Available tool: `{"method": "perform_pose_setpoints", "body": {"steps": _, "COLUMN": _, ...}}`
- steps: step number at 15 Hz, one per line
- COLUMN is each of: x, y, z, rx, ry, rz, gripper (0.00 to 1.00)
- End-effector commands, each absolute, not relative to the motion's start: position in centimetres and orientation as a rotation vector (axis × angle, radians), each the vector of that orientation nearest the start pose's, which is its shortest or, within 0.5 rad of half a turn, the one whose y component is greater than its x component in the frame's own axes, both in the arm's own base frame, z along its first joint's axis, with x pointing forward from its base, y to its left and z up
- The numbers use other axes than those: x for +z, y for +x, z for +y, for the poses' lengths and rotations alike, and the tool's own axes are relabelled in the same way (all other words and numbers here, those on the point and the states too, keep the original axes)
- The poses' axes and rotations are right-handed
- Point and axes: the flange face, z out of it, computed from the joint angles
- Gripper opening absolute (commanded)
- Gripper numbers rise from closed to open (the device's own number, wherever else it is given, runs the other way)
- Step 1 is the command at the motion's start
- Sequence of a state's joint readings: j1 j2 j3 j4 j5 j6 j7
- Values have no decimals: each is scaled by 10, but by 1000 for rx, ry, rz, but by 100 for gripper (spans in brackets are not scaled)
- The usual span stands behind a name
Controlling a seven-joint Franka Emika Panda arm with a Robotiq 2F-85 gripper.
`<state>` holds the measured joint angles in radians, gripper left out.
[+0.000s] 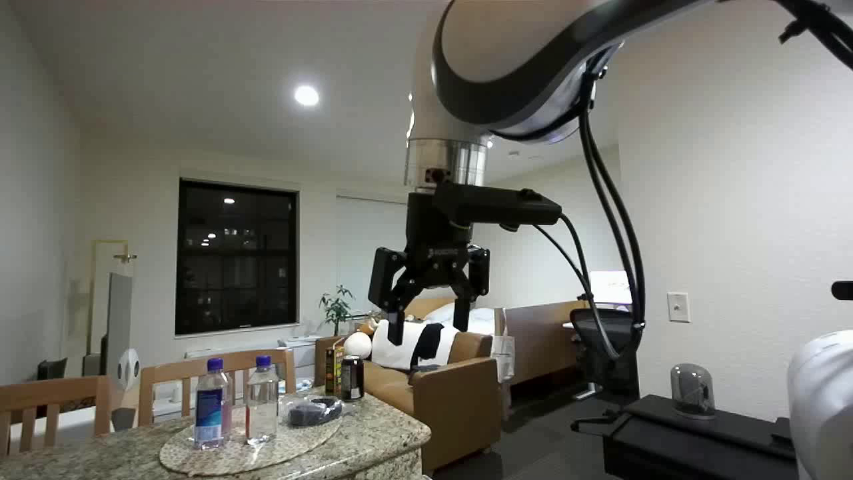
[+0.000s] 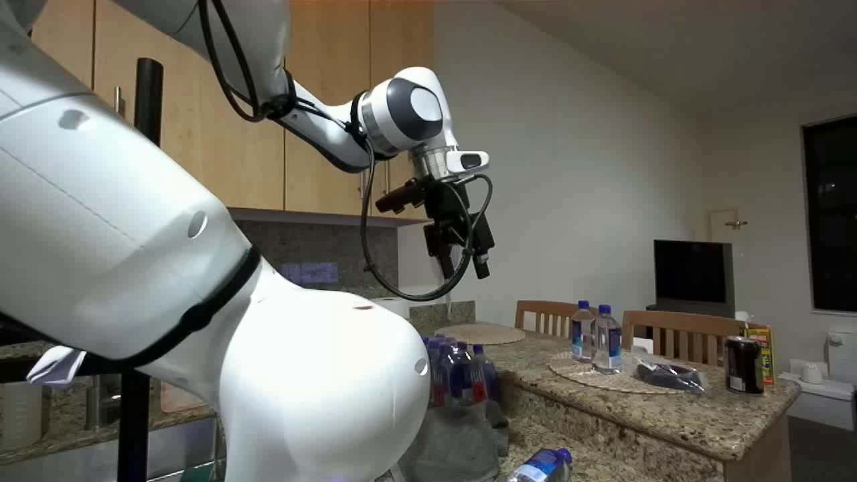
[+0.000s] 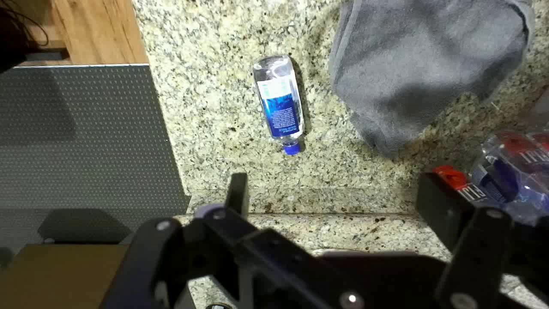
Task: Move the towel from left to right.
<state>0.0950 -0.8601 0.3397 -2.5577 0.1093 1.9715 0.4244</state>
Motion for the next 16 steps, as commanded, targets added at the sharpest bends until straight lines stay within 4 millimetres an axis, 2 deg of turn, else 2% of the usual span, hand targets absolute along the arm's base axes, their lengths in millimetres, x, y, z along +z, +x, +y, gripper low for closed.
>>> {"method": "perform_pose_setpoints", "body": {"steps": 1, "x": 539, "y": 290, "z": 161, "rx": -450, "ry": -3155, "rz": 160, "gripper": 100}}
{"method": "perform_pose_setpoints", "body": {"steps": 10, "x": 539, "y": 290, "z": 161, "rx": -450, "ry": -3155, "rz": 160, "gripper": 100}}
{"method": "perform_pose_setpoints", "body": {"steps": 13, "x": 536, "y": 294, "z": 173, "rx": -512, "ry": -3146, "rz": 97, "gripper": 100}}
{"method": "perform_pose_setpoints", "body": {"steps": 16, "x": 524, "y": 301, "z": 191, "rx": -550, "ry": -3108, "rz": 24, "gripper": 100}}
